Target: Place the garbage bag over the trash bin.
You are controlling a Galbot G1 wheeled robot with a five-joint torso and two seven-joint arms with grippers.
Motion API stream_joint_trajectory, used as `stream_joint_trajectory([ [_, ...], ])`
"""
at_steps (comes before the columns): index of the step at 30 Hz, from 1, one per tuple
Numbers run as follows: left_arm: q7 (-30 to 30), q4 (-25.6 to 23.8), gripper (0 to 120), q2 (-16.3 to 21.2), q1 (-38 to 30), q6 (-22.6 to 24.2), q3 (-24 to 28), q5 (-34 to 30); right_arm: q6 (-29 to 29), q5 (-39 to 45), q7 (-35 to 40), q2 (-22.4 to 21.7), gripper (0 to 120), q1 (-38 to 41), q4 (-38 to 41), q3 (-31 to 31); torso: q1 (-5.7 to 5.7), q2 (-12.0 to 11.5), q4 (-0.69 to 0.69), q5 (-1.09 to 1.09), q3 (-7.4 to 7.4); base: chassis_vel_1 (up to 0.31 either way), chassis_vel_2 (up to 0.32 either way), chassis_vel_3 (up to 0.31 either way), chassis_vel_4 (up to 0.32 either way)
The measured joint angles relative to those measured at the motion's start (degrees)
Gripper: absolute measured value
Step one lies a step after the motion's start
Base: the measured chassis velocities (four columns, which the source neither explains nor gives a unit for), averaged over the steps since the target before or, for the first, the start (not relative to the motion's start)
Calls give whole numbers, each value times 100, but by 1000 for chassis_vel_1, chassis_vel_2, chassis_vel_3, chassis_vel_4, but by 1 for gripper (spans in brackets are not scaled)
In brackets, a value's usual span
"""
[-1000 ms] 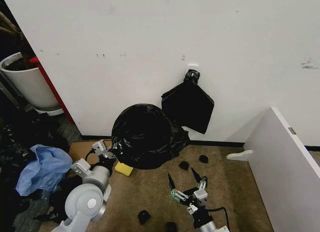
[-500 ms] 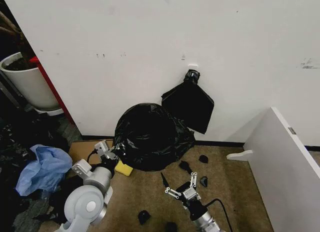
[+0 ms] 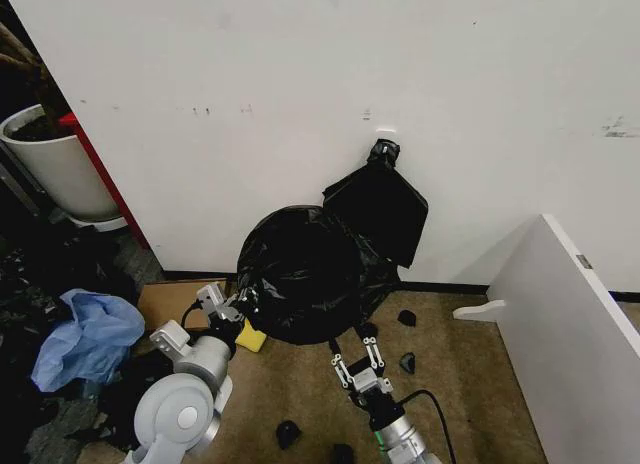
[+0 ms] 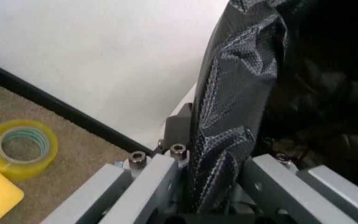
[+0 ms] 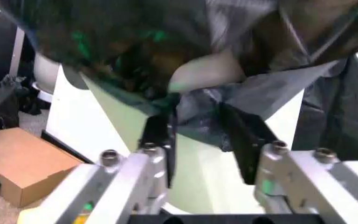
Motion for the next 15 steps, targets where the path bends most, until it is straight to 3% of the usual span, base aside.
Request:
stream_joint_trajectory([
  [6,-3,0,1,-12,-15,9,-2,-28,9,-35,21,-1,0,73,-155,64,0,0,0,0,0,0,0,0,0],
  [15,-10,42,1,-12,-63,12,-43,-67,46,-417,82,-197,0,73,-440,284,0,0,0,0,0,0,0,0,0],
])
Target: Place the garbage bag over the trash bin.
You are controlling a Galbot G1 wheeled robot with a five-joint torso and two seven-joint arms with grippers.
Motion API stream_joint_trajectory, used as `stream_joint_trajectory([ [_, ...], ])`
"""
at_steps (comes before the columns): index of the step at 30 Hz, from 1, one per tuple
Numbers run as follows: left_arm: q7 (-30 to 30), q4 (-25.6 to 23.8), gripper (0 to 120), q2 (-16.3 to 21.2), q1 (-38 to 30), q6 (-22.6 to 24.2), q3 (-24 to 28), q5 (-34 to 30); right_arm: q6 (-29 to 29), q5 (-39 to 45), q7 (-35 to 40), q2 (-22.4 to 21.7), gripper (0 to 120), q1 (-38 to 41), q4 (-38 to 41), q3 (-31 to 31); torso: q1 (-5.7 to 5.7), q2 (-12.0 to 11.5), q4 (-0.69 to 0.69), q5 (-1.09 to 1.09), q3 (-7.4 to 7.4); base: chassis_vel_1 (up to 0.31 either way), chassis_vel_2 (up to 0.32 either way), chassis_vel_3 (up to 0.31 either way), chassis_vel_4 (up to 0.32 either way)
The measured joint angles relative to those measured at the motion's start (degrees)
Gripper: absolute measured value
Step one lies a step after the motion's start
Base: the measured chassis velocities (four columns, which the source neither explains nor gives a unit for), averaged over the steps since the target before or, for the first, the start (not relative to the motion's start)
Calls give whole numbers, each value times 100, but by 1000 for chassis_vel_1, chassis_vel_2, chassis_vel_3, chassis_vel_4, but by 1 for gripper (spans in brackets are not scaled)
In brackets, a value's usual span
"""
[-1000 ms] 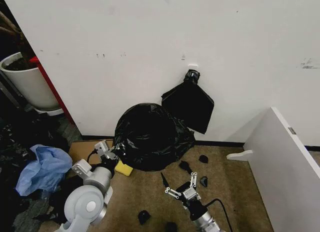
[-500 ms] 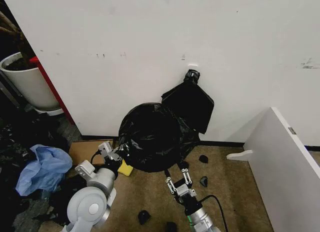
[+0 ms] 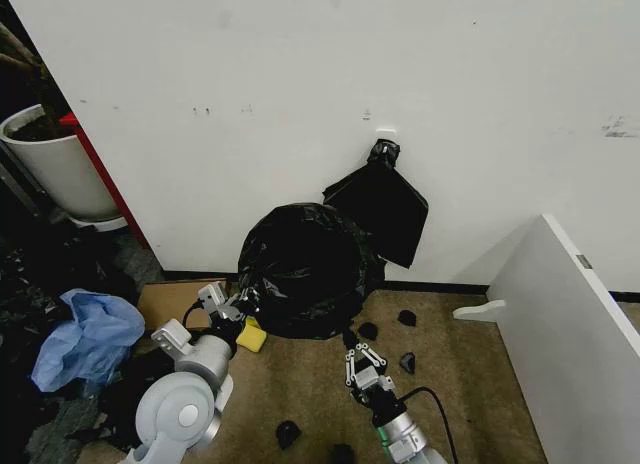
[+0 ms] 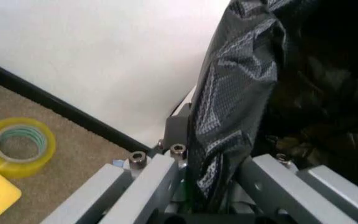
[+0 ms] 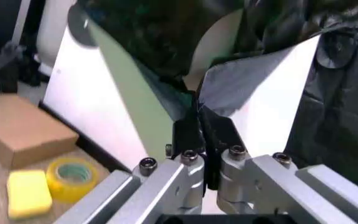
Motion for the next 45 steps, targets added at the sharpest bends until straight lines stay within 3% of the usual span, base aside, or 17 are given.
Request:
stream_joint_trajectory([
  [8,-4,-100,1,-15,25,32,0,-17,34,-464,223,23,0,188,-500,205,0,0,0,0,0,0,0,0,0],
  [15,-5,-115,1,-10,40,55,-4,-37,-484,-846,1019,46,0,235,-667,150,0,0,0,0,0,0,0,0,0],
  [19,-17,-90,1,11,7,53,-54,-37,-453,-832,1202,-61,10,222,-719,160,0,0,-3,-1,0,0,0,0,0],
  [20,-23,-54,1,12,-5,53,-51,-36,-249,-810,1191,-110,13,229,-718,152,0,0,1,-3,0,0,0,0,0],
  [23,-26,92,1,35,-62,55,-32,-35,837,-395,449,-346,29,135,-666,212,0,0,-1,-4,0,0,0,0,0],
  [27,-25,175,1,37,-101,55,-13,-35,1410,40,-146,-424,40,38,-556,252,0,0,0,3,0,0,0,0,0],
  [30,-109,366,1,59,-156,89,13,-36,1603,1472,-1412,-494,53,-149,-156,421,0,0,-1,0,0,0,0,0,0],
  [32,-189,462,1,90,-173,113,38,-41,1603,2714,-2638,-481,60,-243,216,626,0,0,-1,0,0,0,0,0,0],
  [33,-189,462,1,90,-173,113,38,-41,1603,2714,-2638,-481,60,-243,216,626,0,0,-1,0,0,0,0,0,0],
  [34,-266,538,1,125,-169,143,77,-36,1606,3558,-3294,-430,67,-260,520,862,0,0,0,0,0,0,0,0,0],
  [35,-289,553,1,136,-162,159,88,-33,1606,3717,-3354,-413,68,-261,604,929,0,0,0,0,0,0,0,0,0],
  [38,-570,583,1,191,-81,505,161,-20,1247,3418,-1989,-263,82,-339,1336,1143,0,0,-1,-3,0,0,0,0,0],
  [39,-705,559,1,212,-52,755,182,-20,846,3120,-1299,-192,86,-397,1589,1052,0,0,0,-3,0,0,0,0,0],
  [41,-797,539,1,227,-34,935,193,-25,580,2996,-889,-145,88,-438,1733,973,0,0,0,-1,0,0,0,0,0],
  [42,-1054,484,1,263,-3,1408,223,-75,-29,2840,94,-20,95,-505,2046,778,0,0,0,0,0,0,0,0,0],
  [45,-1427,453,1,292,5,2015,290,-134,-450,2450,766,176,100,-563,2211,613,0,0,-1,0,0,0,0,0,0],
])
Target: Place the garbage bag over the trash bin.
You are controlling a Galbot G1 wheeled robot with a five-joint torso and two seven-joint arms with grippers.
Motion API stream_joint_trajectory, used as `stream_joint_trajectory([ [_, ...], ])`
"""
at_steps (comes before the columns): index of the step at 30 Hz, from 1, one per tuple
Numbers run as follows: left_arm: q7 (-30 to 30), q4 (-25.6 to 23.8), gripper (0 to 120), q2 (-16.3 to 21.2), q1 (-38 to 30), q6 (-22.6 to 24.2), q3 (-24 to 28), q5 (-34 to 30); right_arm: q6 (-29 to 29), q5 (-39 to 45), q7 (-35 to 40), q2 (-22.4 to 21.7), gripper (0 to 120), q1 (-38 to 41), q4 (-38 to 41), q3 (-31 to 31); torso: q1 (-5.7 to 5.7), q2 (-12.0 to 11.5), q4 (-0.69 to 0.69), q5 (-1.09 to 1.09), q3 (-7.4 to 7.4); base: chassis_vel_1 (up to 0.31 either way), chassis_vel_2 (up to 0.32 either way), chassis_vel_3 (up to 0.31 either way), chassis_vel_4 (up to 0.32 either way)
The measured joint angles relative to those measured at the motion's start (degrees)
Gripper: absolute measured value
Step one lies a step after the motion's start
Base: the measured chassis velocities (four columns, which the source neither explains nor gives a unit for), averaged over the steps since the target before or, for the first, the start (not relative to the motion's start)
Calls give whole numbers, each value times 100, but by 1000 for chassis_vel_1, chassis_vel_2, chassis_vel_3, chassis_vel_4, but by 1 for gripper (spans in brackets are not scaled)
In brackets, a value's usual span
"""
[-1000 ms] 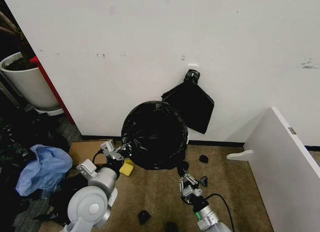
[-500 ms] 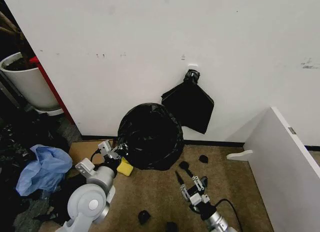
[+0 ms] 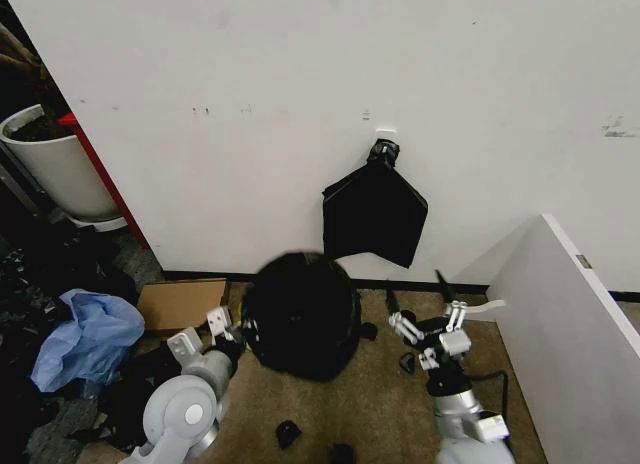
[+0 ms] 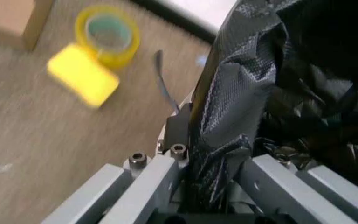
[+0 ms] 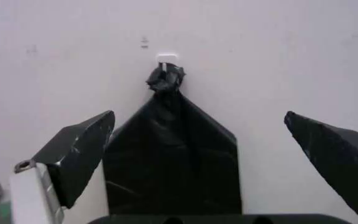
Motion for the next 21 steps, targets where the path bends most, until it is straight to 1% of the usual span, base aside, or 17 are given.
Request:
stream_joint_trajectory([
  [2,-114,92,1,-7,-32,153,54,16,-63,-415,206,126,100,30,-32,-24,0,0,0,1,0,0,0,0,0],
  [4,-139,151,1,-16,-44,173,74,37,-66,-578,278,181,100,53,-75,-29,0,0,0,-2,0,0,0,0,0],
  [5,-169,286,1,-33,-61,170,108,78,-64,-741,353,255,100,79,-144,-31,0,0,0,-1,0,0,0,0,0],
  [8,-151,529,1,-111,-53,89,158,133,-59,-825,454,392,100,100,-243,-64,0,0,0,-1,0,0,0,0,0],
  [11,-98,591,1,-165,-17,41,172,152,-56,-832,488,449,100,102,-291,-67,0,0,1,-1,0,0,0,0,0],
  [14,-58,614,12,-207,62,-94,186,296,-52,-838,516,476,100,104,-337,-68,0,0,0,-1,0,0,0,0,0],
  [15,-58,613,14,-206,78,-114,186,332,-56,-837,518,476,100,104,-340,-69,0,0,0,0,0,0,0,0,0],
  [16,-83,584,20,-182,120,-140,184,390,-70,-837,519,476,100,105,-344,-77,0,0,0,-1,0,0,0,0,0],
  [18,-99,568,22,-171,136,-145,181,401,-77,-837,519,476,100,107,-346,-80,0,0,1,-1,0,0,0,0,0],
  [21,-164,484,36,-102,205,-166,160,442,-115,-839,516,491,100,132,-367,-97,0,0,0,-1,0,0,0,0,0],
])
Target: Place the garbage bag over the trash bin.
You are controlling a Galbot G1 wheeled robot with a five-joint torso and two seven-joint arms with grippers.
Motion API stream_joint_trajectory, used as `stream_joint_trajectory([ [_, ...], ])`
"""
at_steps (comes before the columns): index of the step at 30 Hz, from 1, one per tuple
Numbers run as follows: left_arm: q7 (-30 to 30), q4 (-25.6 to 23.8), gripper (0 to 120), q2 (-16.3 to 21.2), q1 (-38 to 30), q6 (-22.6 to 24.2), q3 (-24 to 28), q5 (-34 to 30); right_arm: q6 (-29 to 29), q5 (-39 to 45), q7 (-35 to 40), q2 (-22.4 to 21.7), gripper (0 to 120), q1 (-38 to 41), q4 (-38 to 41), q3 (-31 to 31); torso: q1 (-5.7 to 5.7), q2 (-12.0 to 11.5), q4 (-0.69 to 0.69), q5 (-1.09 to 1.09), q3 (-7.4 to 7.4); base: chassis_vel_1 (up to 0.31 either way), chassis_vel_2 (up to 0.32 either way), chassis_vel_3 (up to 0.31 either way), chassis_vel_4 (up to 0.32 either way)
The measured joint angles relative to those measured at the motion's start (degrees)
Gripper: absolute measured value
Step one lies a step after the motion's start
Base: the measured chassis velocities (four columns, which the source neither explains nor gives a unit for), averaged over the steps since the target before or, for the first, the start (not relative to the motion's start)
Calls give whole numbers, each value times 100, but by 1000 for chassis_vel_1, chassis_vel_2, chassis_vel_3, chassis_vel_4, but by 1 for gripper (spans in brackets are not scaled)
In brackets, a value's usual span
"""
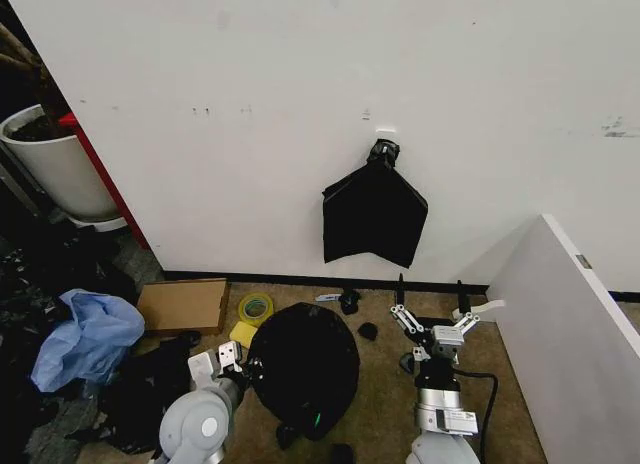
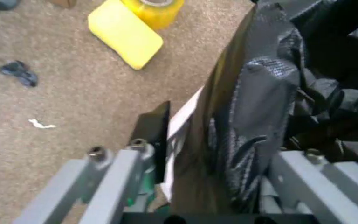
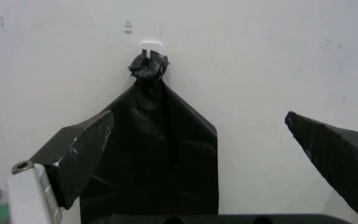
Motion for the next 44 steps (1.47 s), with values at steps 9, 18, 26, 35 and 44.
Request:
stream_joint_trajectory([
  [9,-166,-1101,70,184,530,-208,-37,640,-66,-15,14,91,100,77,-93,7,0,0,1,1,0,0,0,0,0],
  [18,125,-1773,99,311,1018,-1661,-113,2102,-121,98,47,37,100,103,-59,122,0,0,1,2,0,0,0,0,0],
  [26,2041,-325,100,-36,880,-5425,-329,4584,-324,459,-452,-72,100,-16,130,213,0,0,0,0,0,0,0,0,0],
  [35,2398,-417,100,-178,849,-5163,-210,3937,-780,251,-526,-109,100,-158,136,413,0,0,0,1,0,0,0,0,0],
  [44,2393,-486,100,-103,767,-4649,-199,3585,-887,236,-565,-98,100,-309,369,508,0,0,0,0,0,0,0,0,0],
])
